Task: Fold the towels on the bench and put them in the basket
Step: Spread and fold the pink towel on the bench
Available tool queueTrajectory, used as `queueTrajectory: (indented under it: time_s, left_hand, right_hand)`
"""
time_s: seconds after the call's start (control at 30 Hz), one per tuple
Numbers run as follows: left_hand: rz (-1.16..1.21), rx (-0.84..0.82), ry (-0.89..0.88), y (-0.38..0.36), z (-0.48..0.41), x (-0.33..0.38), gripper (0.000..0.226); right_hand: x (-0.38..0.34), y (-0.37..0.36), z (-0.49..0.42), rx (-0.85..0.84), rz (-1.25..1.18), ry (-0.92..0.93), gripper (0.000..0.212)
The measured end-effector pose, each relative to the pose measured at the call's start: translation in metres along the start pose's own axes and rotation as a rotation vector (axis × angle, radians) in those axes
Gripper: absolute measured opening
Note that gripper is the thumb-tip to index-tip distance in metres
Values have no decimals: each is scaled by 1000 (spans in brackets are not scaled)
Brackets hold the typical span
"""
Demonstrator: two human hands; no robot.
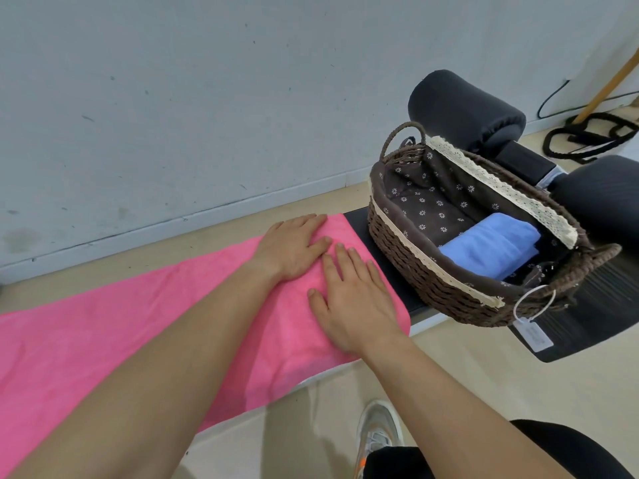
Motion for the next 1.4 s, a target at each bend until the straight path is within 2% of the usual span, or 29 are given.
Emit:
queueTrajectory:
  time_s: [0.1, 0.2, 0.33, 0.5, 0.67, 0.77, 0.97, 1.07, 1.27, 1.4]
  left_hand:
    - [92, 81, 7, 15, 27, -7, 61]
    - [116, 125, 100, 28, 77, -38, 63]
    - [103, 175, 307, 42, 174, -106, 54]
    - [133, 186, 606, 42, 311, -189, 52]
    - [240, 262, 914, 30, 434, -240, 46]
    - [363, 265, 1021, 13, 472, -253, 38]
    - [374, 219, 1036, 5, 490, -251, 31]
    - [353, 185, 995, 5, 487, -247, 37]
    - [438, 254, 929, 21, 484, -252, 32]
    - [586, 321, 842, 23, 479, -254, 20]
  right_hand:
    - [-15, 12, 0, 42, -13, 33, 69]
    - [-38, 13, -3, 17, -23, 70, 67]
    - [-95, 11, -1, 18, -10, 174, 65]
    - [-200, -8, 15, -41, -13, 382, 62]
    - [-300, -39, 48, -126, -8, 575, 61]
    - [-339, -56, 65, -155, 16, 617, 53]
    - [-375, -85, 68, -186, 71, 619, 42]
    - [-387, -94, 67, -204, 63, 639, 41]
    - [-407, -99, 67, -168, -70, 711, 38]
    - [-410, -97, 68, -177, -91, 658, 30]
Point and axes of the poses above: each hand's wrist, its own z-axis away from the middle knuckle, its own y-axis out of the back of the hand, x = y × z, the point moved 10 cm from there along -z, towards the middle knuckle, and after that the axes turned 11 degrees about -x, right-handed, at the moved point
